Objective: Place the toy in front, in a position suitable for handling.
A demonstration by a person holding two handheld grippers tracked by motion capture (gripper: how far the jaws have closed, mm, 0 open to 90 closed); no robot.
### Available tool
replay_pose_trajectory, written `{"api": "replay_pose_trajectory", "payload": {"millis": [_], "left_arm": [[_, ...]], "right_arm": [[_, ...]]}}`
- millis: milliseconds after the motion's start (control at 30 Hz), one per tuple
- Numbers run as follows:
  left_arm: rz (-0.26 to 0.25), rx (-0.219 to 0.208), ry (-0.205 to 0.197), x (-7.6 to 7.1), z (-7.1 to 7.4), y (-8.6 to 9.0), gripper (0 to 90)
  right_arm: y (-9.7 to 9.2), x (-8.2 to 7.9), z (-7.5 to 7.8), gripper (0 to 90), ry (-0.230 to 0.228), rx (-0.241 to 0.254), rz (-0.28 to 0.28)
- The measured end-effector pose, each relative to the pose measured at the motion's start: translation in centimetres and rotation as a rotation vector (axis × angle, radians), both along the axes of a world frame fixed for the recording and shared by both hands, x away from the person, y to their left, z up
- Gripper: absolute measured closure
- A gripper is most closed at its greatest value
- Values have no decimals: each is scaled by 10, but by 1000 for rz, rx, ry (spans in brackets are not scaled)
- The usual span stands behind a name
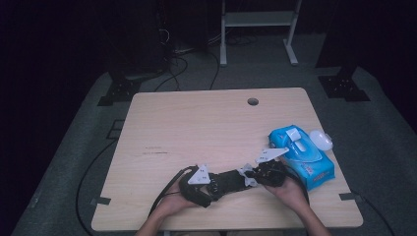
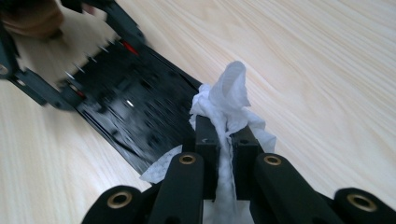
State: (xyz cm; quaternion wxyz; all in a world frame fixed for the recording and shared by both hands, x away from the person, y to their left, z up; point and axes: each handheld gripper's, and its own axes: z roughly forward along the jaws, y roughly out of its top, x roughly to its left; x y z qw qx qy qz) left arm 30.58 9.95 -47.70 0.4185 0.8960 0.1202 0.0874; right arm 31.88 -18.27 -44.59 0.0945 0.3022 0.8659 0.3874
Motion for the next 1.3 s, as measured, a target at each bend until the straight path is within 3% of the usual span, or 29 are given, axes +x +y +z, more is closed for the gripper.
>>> {"api": "replay_pose_trajectory", "payload": {"millis": [167, 433, 533, 667, 1000, 1100, 1300], "left_arm": [[7, -6, 3, 0, 0, 0, 238], [38, -37, 24, 1, 3, 0, 216], [40, -27, 28, 1, 2, 0, 206], [15, -10, 3, -1, 2, -1, 223], [-1, -6, -1, -2, 2, -3, 238], [-3, 2, -3, -2, 2, -4, 238], [-13, 14, -19, -5, 2, -7, 239]], "right_arm": [[-10, -5, -3, 846, 13, 9, -7], [-4, -19, -5, 846, 17, 4, 42], [-4, -24, -6, 846, 21, 23, 50], [-6, -27, -6, 846, 25, 26, 59], [-22, -10, -8, 844, 37, 50, -30], [-13, -7, -5, 844, 25, 46, -17], [33, -5, 4, 844, 1, 40, 84]]}}
